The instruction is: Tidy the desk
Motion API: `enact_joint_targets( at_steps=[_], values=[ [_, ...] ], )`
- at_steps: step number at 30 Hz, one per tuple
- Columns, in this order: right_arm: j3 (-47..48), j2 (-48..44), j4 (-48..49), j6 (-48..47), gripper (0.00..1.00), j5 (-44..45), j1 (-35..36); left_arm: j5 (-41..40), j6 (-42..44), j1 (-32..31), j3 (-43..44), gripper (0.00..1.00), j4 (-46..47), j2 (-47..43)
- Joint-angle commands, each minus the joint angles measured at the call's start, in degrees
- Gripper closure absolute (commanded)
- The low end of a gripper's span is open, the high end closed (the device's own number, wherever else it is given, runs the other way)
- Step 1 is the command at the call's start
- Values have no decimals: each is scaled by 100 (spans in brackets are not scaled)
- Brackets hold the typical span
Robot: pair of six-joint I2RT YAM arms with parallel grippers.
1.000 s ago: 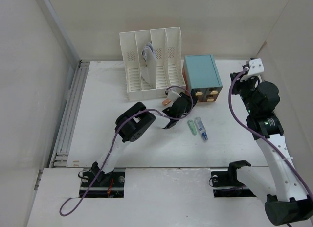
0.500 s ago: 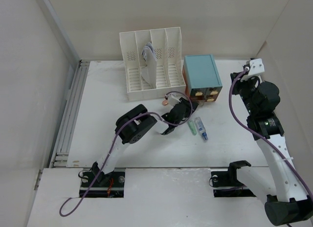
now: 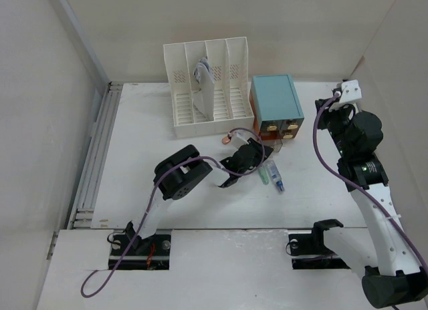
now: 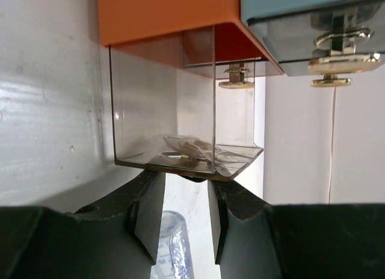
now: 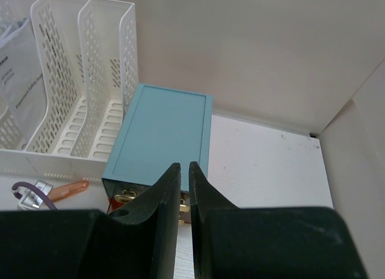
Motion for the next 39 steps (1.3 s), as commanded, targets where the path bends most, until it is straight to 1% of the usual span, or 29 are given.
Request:
enact_joint_targets(
  at_steps=[1, 2, 3, 6, 8, 9, 10, 15, 18, 20, 21, 22, 23, 24, 25, 26, 27, 28, 29, 30, 31, 32, 33, 34, 35, 36, 37, 38, 39],
  values=[
    [-2, -98, 277, 82, 84, -48, -34, 631, 159, -292, -96, 78, 10, -367],
    [-2, -98, 277, 82, 84, -100, -34, 631, 159, -292, -96, 78, 9, -367],
    [-2, -98, 277, 82, 84, -101, -34, 631, 159, -292, -96, 76, 9, -367],
    [-2, -151, 277, 82, 84, -101, -34, 631, 159, -292, -149, 64, 9, -367],
    [-2, -151, 277, 82, 83, -101, -34, 683, 159, -292, -149, 64, 9, -472],
    [-2, -151, 277, 82, 83, -101, -34, 684, 159, -292, -201, 62, 9, -472],
    [-2, -151, 277, 82, 83, -101, -34, 684, 211, -292, -202, 56, 9, -542],
    [-2, -151, 277, 82, 83, -101, -34, 631, 422, -345, -315, 41, -43, -910],
    [-2, -151, 277, 82, 83, -153, -34, 456, 650, -459, -438, 40, -43, -1166],
    [-54, -151, 277, 82, 83, -153, -34, 219, 869, -608, -570, 40, -105, -1595],
    [-54, -151, 277, 4, 83, -153, -34, 218, 966, -608, -571, 40, -105, -1597],
    [-54, -151, 277, -49, 83, -153, -34, 131, 1054, -660, -641, 41, -270, -1832],
    [-54, -151, 277, -120, 83, -206, -34, -61, 1151, -661, -746, 47, -333, -1965],
    [-54, -151, 277, -233, 79, -276, -34, -168, 1378, -661, -816, 52, -403, -2097],
    [-54, -151, 190, -565, 72, -398, -34, -282, 1494, -713, -895, 59, -604, -2394],
    [-54, -151, 93, -751, 68, -556, -34, -561, 1643, -714, -1053, 70, -754, -2562],
    [50, -151, -282, -953, 62, -949, -34, -756, 1827, -714, -1133, 100, -947, -2738],
    [138, -55, -599, -1469, 51, -1197, -34, -914, 2133, -714, -1229, 100, -1140, -2922],
    [426, 154, -985, -1726, 47, -1391, -34, -1229, 2310, -714, -1535, 100, -1386, -3359],
    [568, 278, -1363, -1964, 45, -1506, -34, -1337, 2486, -714, -1720, 100, -1449, -3590],
    [674, 393, -2054, -2192, 45, -1507, -34, -1416, 2601, -714, -1896, 100, -1554, -3836],
    [840, 507, -2366, -2586, 48, -1507, -34, -1504, 2750, -714, -2063, 100, -1825, -4326],
    [903, 708, -2638, -2755, 51, -1385, -34, -1679, 2847, -792, -2370, 97, -1958, -4565],
    [982, 806, -3250, -2966, 58, -1332, -34, -1776, 2900, -880, -2486, 89, -2151, -4803],
    [1044, 894, -3561, -3159, 61, -1331, -34, -1925, 2901, -959, -2591, 76, -2370, -5023],
    [1149, 1086, -3886, -3518, 61, -1427, -34, -2144, 2901, -1047, -2714, 49, -2677, -5451],
    [1150, 1201, -4202, -3687, 61, -1645, -34, -2259, 2849, -1178, -2942, 39, -2854, -5656],
    [1202, 1307, -4823, -3897, 60, -1778, -34, -2356, 2752, -1232, -3048, 30, -3021, -5867],
    [1202, 1430, -5065, -4256, 52, -1866, 62, -2357, 2699, -1232, -3163, 25, -3249, -6278]
  ],
)
